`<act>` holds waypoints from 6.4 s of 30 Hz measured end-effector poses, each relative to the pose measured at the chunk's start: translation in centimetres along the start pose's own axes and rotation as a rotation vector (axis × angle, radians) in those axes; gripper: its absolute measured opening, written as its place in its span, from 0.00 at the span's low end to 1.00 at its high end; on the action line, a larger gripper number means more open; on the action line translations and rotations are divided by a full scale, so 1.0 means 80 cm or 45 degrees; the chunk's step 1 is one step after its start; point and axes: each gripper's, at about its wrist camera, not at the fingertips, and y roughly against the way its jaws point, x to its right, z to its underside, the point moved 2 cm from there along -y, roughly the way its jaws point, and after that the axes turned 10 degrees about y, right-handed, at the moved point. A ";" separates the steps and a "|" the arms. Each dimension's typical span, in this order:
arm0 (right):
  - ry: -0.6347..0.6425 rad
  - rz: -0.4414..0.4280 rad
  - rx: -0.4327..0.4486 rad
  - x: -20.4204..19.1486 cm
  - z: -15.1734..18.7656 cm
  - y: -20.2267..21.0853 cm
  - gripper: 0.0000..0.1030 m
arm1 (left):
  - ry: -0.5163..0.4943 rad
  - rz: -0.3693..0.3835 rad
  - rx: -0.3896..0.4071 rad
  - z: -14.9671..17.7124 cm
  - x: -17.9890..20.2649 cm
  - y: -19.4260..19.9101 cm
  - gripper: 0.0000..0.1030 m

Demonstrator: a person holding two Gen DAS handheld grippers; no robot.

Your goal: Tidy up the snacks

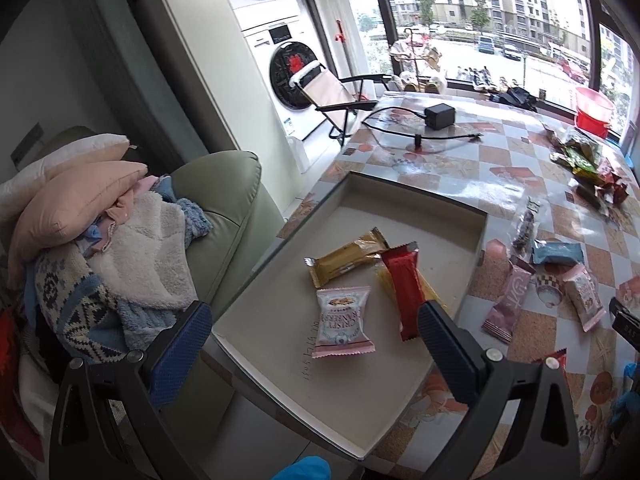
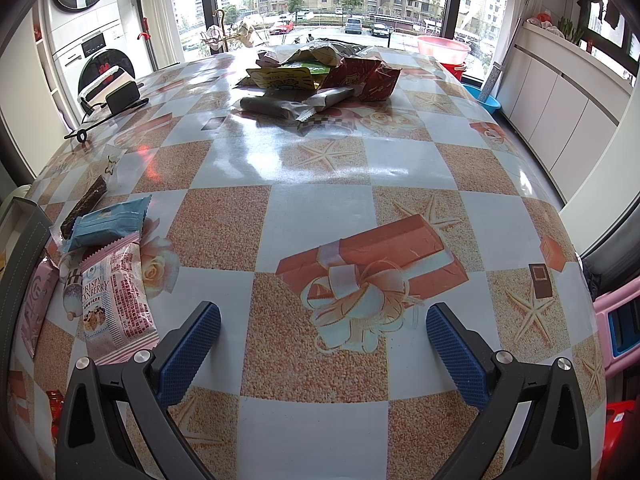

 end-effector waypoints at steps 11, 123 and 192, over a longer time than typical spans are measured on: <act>0.000 0.000 0.000 0.000 0.000 0.000 1.00 | -0.453 0.356 -0.328 0.106 0.162 -0.005 1.00; 0.110 -0.519 -0.145 -0.065 -0.022 0.053 0.40 | -0.225 0.724 -0.331 0.067 0.165 -0.032 0.12; 0.247 -0.625 -0.132 -0.158 -0.067 0.083 0.41 | -0.187 0.662 -0.510 0.074 0.178 -0.084 0.27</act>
